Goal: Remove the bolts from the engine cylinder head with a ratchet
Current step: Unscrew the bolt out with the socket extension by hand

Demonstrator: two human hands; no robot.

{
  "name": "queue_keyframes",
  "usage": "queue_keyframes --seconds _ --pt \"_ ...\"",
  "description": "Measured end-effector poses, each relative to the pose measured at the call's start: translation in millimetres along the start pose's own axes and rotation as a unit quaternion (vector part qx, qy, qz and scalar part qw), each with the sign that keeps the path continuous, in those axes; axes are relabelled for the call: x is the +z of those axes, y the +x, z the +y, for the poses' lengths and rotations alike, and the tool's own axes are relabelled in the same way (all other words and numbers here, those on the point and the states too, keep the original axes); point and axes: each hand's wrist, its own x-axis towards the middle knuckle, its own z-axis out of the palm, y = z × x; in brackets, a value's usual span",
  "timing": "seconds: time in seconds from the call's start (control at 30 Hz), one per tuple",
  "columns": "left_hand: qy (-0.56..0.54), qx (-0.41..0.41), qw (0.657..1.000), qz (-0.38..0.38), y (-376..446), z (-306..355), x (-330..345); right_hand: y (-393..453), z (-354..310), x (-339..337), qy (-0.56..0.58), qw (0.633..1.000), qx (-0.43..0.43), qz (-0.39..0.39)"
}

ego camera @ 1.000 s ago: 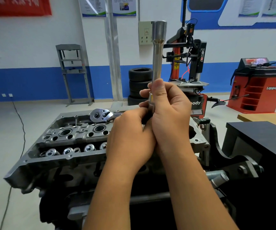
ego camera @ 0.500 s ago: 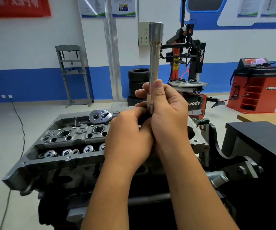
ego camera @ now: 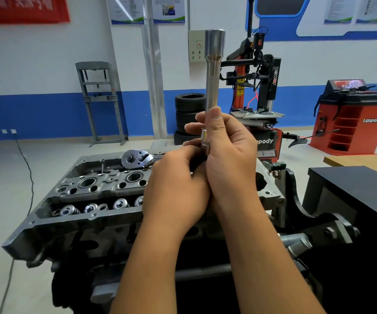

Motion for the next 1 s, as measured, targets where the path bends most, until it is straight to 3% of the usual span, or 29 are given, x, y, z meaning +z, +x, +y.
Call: queue_keyframes --seconds 0.13,0.3,0.53,0.7,0.93,1.0 --pt "0.029 -0.01 0.997 0.065 -1.0 0.2 3.4 0.1 -0.1 -2.4 0.007 1.0 -0.006 0.013" --pt "-0.022 0.002 1.0 -0.004 -1.1 2.7 -1.5 0.7 -1.0 -1.6 -0.009 1.0 -0.002 0.014" --pt "0.003 -0.023 0.997 0.071 -2.2 2.1 2.6 -1.2 -1.7 -2.1 0.006 1.0 0.002 0.01" --pt "-0.023 0.003 0.999 -0.026 -1.5 3.3 -2.6 -0.3 -0.2 -3.2 -0.023 0.999 -0.028 0.005" --pt "0.018 -0.024 0.998 0.061 -3.4 6.1 3.0 -1.2 -0.1 -3.2 -0.012 1.0 -0.018 0.002" --pt "0.027 -0.009 0.998 0.049 -4.0 5.5 2.9 -0.8 0.5 -4.5 -0.018 0.999 -0.029 0.01"
